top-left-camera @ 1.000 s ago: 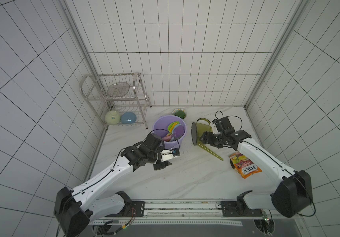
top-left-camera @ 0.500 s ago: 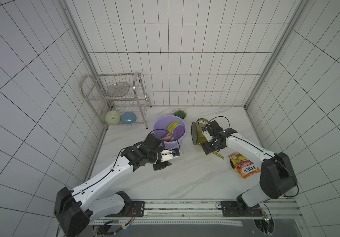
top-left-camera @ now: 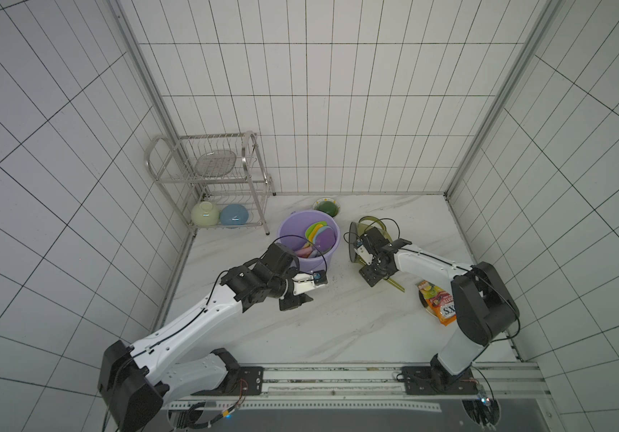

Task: Organize the gardening tools
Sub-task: Adjust the gardening tool at the center of the board.

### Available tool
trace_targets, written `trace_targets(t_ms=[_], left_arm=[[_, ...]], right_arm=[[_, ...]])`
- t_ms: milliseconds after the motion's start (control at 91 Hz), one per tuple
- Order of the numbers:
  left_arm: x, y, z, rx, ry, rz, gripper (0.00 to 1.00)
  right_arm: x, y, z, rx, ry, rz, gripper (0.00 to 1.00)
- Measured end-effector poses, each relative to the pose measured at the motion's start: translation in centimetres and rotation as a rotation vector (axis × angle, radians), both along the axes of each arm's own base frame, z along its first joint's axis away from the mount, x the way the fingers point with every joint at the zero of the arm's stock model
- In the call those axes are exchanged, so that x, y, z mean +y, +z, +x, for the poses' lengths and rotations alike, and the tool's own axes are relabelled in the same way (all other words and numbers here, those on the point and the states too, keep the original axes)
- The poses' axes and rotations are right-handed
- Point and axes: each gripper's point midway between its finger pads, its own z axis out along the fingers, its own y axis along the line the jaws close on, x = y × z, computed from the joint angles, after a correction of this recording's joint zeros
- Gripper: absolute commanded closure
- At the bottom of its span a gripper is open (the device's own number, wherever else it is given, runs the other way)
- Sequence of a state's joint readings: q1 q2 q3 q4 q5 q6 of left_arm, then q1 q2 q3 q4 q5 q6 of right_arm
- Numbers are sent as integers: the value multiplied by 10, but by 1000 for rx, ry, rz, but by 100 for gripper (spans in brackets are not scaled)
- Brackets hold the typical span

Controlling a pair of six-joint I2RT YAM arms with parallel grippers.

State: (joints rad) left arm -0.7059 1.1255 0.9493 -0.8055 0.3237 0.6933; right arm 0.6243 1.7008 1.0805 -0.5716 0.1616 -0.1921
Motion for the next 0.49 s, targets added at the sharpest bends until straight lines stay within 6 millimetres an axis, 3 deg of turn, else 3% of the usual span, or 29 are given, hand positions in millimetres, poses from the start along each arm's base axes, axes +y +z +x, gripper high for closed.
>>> trace_targets(t_ms=[253, 495], left_arm=[[0, -1, 0, 4, 0, 4, 58], [1, -2, 0, 2, 0, 10, 58]], right_arm=[[8, -7, -3, -6, 42, 8, 44], [11, -10, -6, -16, 61, 4, 64]])
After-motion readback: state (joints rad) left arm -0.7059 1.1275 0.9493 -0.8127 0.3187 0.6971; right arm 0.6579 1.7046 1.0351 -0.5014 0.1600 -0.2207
